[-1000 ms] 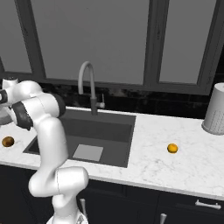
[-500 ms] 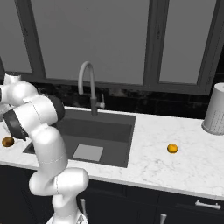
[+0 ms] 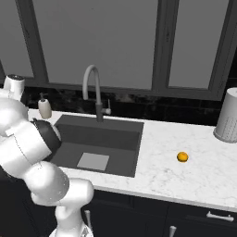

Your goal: Put the colander in the sink, put the tangerine, pear in the colander, and turn on the sink faucet and pour water over the colander.

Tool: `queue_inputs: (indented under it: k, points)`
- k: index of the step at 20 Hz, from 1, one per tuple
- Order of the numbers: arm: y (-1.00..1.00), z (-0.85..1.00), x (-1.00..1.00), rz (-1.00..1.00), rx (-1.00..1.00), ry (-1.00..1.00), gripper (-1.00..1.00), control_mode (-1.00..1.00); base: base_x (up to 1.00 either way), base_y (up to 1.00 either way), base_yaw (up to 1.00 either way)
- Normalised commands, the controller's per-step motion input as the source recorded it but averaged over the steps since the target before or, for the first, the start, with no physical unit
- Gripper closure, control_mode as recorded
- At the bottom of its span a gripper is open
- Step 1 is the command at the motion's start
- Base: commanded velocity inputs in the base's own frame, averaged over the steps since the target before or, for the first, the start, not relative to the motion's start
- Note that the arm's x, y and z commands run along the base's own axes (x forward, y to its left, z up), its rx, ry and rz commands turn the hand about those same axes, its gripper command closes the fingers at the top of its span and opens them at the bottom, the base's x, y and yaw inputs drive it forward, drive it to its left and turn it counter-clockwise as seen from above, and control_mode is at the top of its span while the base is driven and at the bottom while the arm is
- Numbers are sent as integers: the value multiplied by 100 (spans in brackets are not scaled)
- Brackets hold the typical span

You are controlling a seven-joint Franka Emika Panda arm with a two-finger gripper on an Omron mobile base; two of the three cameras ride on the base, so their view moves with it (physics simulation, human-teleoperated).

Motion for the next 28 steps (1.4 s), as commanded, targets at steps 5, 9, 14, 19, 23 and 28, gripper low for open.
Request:
queue_inputs:
  k: [5,9,14,19,23,28]
  points:
    - [-68,33,-34,0,5,20,100,-100,0,0,0]
    - [-67,28,-24,0,0,9,100,-100,0,0,0]
    - [-63,24,-4,0,-1,9,100,-100,0,0,0]
    - [-39,-1,-1,0,-8,9,100,-100,0,0,0]
    - [-33,-6,-4,0,-11,-2,100,-100,0,0,0]
    - [-49,-1,-11,0,-8,-4,100,-100,0,0,0]
